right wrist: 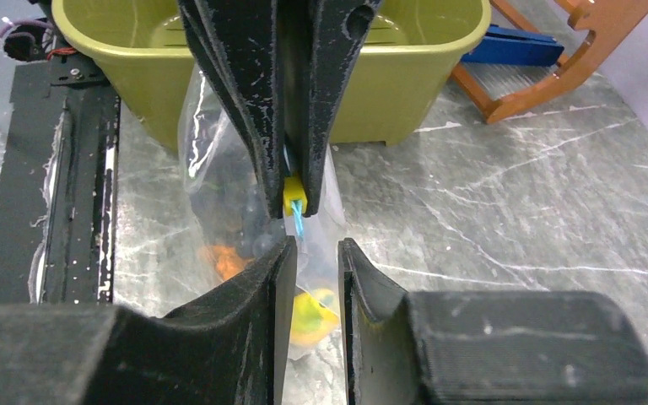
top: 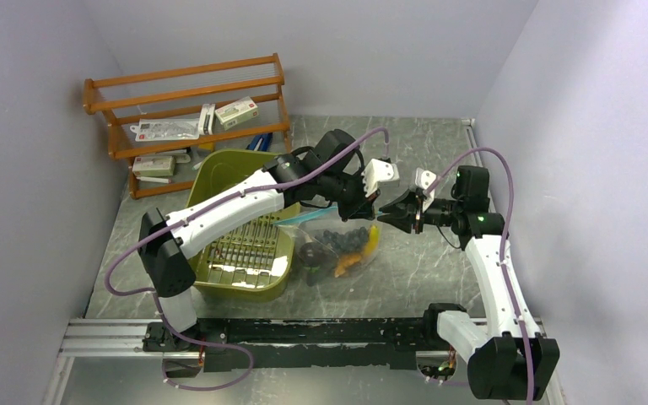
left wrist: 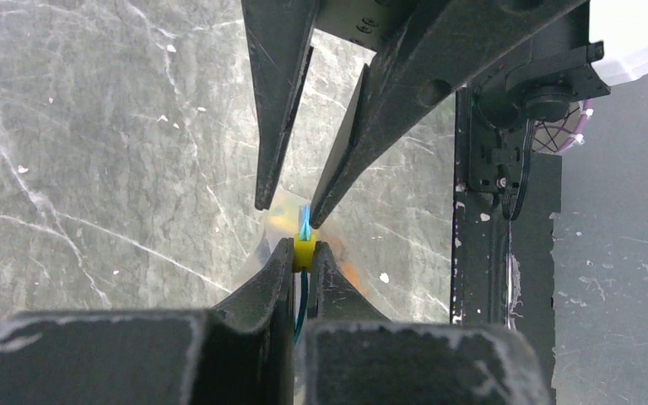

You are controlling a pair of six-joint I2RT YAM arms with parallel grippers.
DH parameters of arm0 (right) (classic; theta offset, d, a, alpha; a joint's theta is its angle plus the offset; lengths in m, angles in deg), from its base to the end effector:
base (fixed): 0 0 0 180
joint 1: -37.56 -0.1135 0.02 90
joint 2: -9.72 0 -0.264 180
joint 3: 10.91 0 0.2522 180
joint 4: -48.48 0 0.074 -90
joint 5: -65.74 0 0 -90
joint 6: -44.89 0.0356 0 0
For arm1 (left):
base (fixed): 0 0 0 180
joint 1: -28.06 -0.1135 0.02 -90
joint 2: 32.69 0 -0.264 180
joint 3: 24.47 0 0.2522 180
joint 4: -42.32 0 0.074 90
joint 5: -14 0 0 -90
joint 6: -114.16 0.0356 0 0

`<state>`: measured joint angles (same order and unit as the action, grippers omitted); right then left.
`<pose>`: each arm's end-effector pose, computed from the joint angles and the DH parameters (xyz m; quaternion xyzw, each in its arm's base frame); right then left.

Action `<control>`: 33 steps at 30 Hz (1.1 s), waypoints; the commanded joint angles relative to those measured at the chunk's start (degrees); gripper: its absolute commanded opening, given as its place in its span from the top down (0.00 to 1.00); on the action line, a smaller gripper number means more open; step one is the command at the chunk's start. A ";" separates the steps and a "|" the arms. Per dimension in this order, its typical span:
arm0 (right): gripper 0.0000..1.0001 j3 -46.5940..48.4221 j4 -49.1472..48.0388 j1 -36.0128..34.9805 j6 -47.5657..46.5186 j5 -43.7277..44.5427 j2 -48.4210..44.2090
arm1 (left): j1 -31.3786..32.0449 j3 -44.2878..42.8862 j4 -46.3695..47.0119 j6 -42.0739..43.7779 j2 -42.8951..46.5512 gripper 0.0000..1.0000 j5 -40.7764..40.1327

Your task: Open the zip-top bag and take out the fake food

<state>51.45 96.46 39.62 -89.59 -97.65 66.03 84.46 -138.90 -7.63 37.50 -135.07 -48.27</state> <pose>0.1881 0.0274 0.3035 -0.4918 0.5946 0.3723 0.5156 0.2112 -0.3477 0.3592 0.5850 0.6555 -0.3567 0.3176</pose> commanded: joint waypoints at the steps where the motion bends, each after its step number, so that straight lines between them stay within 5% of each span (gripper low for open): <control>1: 0.75 1.59 1.89 0.00 -2.29 -3.13 -0.08 | -0.24 -2.85 -1.48 0.46 -1.20 0.93 2.45; 9: 0.76 1.51 1.26 -0.02 -1.84 -2.83 0.05 | -0.24 -3.46 -2.42 0.71 -2.06 0.93 3.09; 18: 1.00 1.00 0.74 0.01 -1.24 -2.98 0.07 | -0.22 -3.80 -2.68 0.99 -2.34 0.93 2.93; 33: 1.00 -2.35 -13.09 0.03 12.55 3.23 -2.76 | -0.23 3.31 -4.75 2.54 3.66 0.93 -6.02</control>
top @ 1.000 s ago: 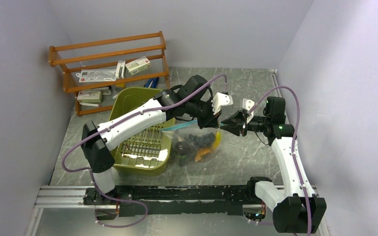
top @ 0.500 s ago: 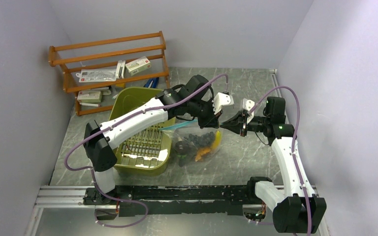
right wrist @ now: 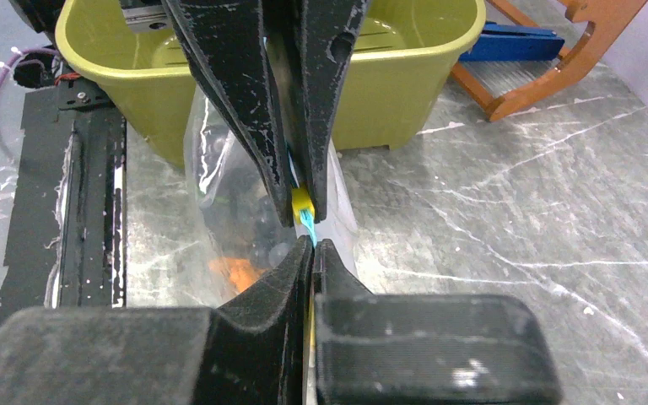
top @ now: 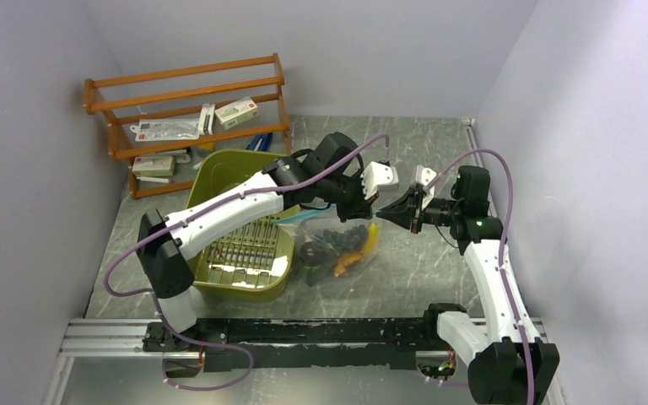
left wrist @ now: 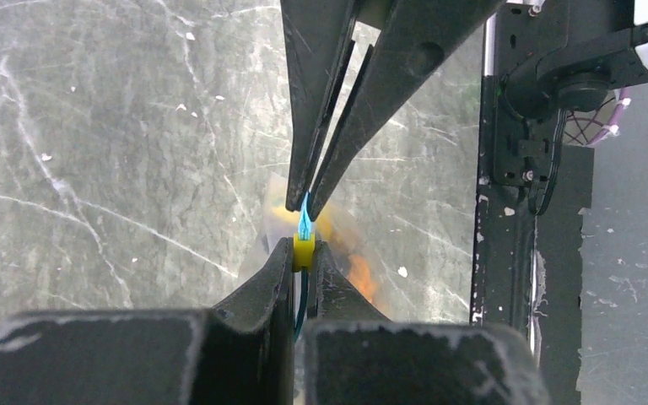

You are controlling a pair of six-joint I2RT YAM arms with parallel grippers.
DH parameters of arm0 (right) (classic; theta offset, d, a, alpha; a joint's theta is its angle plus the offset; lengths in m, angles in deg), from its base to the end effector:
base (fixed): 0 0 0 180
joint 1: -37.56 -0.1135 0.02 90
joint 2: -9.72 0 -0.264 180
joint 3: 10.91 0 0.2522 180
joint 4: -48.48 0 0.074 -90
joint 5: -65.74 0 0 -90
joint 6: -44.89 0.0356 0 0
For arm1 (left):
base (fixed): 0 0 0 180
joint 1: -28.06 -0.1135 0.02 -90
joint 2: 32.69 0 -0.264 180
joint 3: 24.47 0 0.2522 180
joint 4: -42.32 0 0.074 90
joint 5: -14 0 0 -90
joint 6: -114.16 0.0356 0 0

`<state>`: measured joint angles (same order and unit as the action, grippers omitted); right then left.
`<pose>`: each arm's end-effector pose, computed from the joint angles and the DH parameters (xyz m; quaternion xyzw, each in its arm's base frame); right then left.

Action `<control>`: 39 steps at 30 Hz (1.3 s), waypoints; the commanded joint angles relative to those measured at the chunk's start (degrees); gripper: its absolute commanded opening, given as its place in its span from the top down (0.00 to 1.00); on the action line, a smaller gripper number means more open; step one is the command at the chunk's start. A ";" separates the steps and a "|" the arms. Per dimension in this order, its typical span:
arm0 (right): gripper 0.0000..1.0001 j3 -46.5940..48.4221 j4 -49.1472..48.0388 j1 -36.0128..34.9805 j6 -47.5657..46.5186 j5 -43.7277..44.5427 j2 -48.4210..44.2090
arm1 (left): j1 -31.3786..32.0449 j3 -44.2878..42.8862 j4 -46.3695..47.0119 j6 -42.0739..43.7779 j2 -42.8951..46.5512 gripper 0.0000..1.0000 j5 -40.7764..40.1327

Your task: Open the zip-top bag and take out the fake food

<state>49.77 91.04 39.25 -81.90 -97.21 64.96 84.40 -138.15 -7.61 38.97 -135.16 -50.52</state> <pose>0.1888 0.0285 0.3033 -0.4695 0.6067 0.3846 0.5134 0.2130 -0.3474 0.3539 0.5892 0.6597 -0.3355 0.3242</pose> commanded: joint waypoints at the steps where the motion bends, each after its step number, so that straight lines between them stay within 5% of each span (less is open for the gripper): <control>1: 1.00 -0.68 -7.96 0.35 5.15 2.90 -1.78 | -0.17 3.11 -4.83 1.20 4.30 0.93 -4.33; 13: 1.00 -0.61 -8.10 0.40 5.79 3.62 -2.55 | -0.70 7.70 -3.29 1.28 8.74 0.93 -6.66; 16: 0.69 0.05 -4.30 0.34 2.72 -0.46 -2.35 | -0.70 5.64 -2.65 0.78 7.70 0.93 -3.71; 20: 0.57 0.99 3.35 -0.22 -4.10 -2.43 -1.88 | -0.69 0.22 -3.08 0.04 4.34 0.93 1.80; 26: 0.54 3.01 8.65 -0.55 -10.42 -3.08 -0.55 | -0.57 -5.85 -4.22 -0.46 0.38 0.92 6.21; 33: 0.53 1.05 0.42 -0.60 -3.06 -1.13 -2.20 | -0.56 -5.47 -6.26 0.42 -0.05 0.91 6.58; 39: 0.60 2.80 3.49 -0.55 -6.72 -5.16 -0.83 | -0.46 -5.55 -6.64 0.24 -0.68 0.92 7.10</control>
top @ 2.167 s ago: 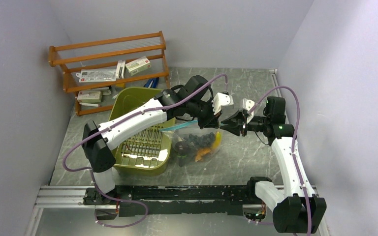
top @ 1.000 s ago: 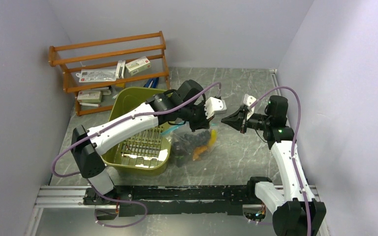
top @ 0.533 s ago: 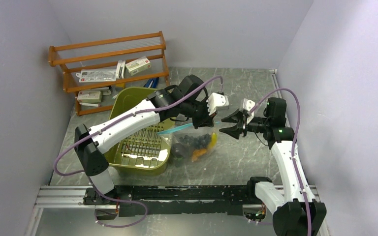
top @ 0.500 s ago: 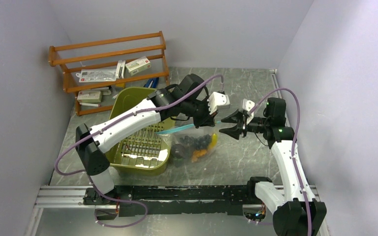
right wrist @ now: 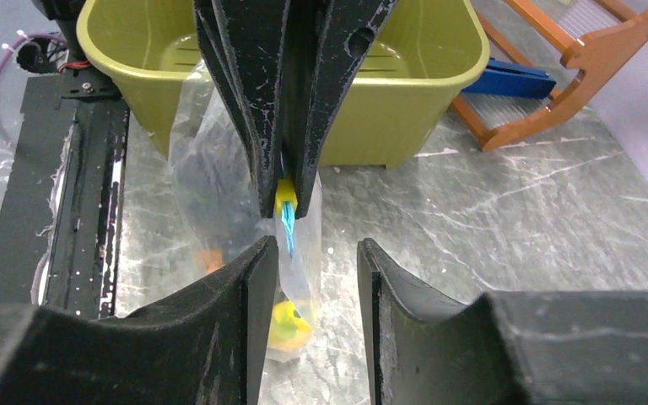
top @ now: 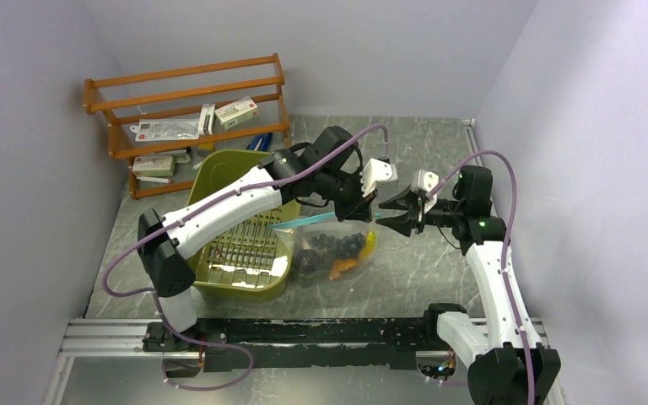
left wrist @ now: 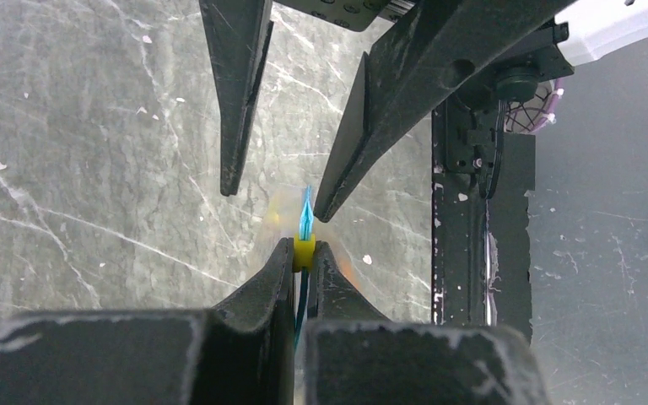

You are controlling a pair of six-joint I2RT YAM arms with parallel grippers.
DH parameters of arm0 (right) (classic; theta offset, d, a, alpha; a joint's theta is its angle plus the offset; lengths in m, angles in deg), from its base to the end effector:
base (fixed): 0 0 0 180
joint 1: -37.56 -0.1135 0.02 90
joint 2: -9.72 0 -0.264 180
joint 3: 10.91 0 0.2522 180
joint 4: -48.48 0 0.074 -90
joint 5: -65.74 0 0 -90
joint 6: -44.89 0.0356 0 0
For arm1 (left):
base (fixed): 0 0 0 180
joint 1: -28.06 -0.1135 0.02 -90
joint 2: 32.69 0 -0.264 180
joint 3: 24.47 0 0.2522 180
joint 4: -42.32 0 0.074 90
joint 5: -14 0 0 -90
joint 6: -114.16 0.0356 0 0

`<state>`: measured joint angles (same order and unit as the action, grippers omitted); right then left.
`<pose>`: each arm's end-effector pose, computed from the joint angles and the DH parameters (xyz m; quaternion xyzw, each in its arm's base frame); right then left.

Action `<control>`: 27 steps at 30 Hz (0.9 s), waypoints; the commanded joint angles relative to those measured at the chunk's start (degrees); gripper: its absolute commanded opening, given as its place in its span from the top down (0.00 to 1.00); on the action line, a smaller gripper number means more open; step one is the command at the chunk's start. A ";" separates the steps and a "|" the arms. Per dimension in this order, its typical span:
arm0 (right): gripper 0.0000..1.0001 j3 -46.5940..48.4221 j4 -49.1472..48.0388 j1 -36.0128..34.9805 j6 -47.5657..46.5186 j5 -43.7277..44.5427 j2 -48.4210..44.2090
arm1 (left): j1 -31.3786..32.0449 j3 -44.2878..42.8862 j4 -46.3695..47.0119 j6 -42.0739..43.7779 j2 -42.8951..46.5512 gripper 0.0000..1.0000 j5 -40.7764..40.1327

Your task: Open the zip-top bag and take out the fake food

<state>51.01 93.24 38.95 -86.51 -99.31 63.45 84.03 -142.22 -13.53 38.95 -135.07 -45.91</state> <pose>0.1810 0.0300 0.3127 -0.4997 0.5720 0.3765 0.5304 0.2088 -0.3411 0.3702 0.5964 0.6521 -0.3629 0.2957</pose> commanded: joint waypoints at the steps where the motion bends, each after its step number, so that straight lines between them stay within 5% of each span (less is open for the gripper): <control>1: 0.62 1.97 2.10 -0.27 -2.69 -3.24 1.16 | -0.07 -1.48 -0.56 0.20 -0.90 0.92 2.47; 8: 0.78 4.57 10.47 -0.26 -10.15 -3.77 4.86 | 0.00 -1.31 0.30 0.02 -0.89 0.92 2.57; 21: 0.80 1.54 0.58 -0.32 -0.55 -2.22 1.41 | -0.02 -1.32 1.04 -0.37 -1.70 0.92 2.39; 27: 1.00 1.86 1.73 -0.25 -1.69 -1.17 2.07 | -0.06 -1.45 1.37 -0.42 -1.44 0.92 2.25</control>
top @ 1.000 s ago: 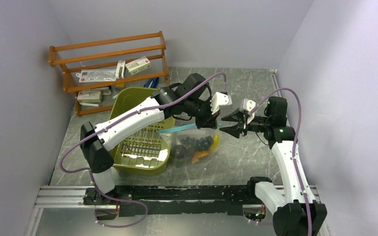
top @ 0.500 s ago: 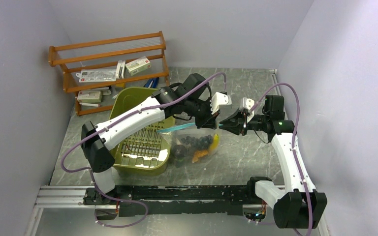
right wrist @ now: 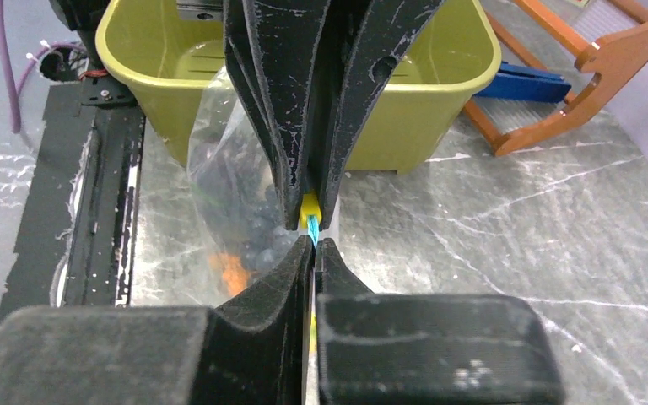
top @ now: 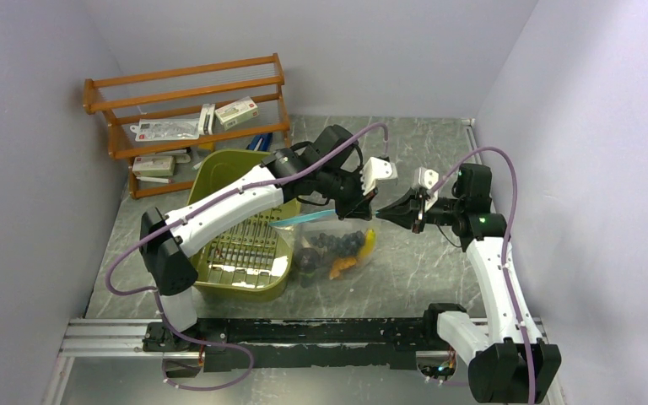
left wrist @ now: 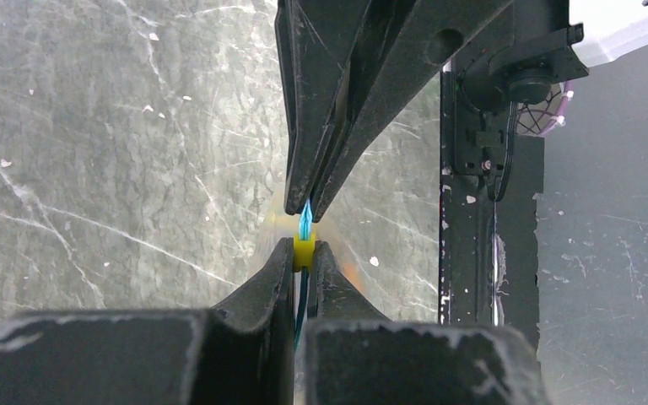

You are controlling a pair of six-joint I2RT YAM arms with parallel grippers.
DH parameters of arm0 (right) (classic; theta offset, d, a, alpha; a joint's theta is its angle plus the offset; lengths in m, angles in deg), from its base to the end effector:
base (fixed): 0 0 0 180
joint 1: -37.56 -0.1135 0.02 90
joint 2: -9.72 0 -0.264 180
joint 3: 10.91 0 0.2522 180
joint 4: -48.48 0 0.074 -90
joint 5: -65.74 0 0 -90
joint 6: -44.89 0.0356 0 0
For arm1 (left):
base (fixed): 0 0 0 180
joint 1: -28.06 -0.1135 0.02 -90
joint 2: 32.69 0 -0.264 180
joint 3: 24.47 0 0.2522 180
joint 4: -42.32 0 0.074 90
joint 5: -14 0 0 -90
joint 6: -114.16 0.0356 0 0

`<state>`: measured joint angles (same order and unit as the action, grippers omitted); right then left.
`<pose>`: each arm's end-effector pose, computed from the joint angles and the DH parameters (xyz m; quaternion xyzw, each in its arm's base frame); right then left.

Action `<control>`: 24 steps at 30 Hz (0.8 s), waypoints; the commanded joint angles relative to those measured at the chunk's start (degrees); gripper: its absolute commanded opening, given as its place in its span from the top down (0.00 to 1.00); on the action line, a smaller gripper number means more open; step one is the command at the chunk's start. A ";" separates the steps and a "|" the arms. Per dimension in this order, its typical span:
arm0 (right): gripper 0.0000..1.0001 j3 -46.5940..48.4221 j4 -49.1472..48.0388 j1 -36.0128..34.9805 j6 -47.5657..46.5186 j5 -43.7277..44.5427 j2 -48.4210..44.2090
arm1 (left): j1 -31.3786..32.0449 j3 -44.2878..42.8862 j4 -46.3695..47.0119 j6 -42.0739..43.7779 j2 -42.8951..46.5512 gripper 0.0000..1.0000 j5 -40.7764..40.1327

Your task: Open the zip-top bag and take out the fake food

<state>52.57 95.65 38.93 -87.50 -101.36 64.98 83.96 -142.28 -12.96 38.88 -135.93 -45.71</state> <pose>0.1837 0.0303 0.3150 -0.4988 0.5669 0.3963 0.5223 0.2116 -0.3446 0.3656 0.5960 0.6530 -0.3638 0.2933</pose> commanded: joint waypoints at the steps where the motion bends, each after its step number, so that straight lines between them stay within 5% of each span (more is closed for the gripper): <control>1: 1.00 0.82 0.67 -0.30 -1.78 0.52 0.84 | 0.01 -1.26 0.82 -0.39 -0.52 0.92 1.82; 24: 1.00 -2.32 -13.18 -0.20 14.21 18.96 -4.17 | -0.26 10.57 -1.39 1.76 11.14 0.93 -12.98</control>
<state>50.49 85.96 38.25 -75.06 -89.15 62.14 84.03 -132.58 -9.75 39.86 -127.64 -55.07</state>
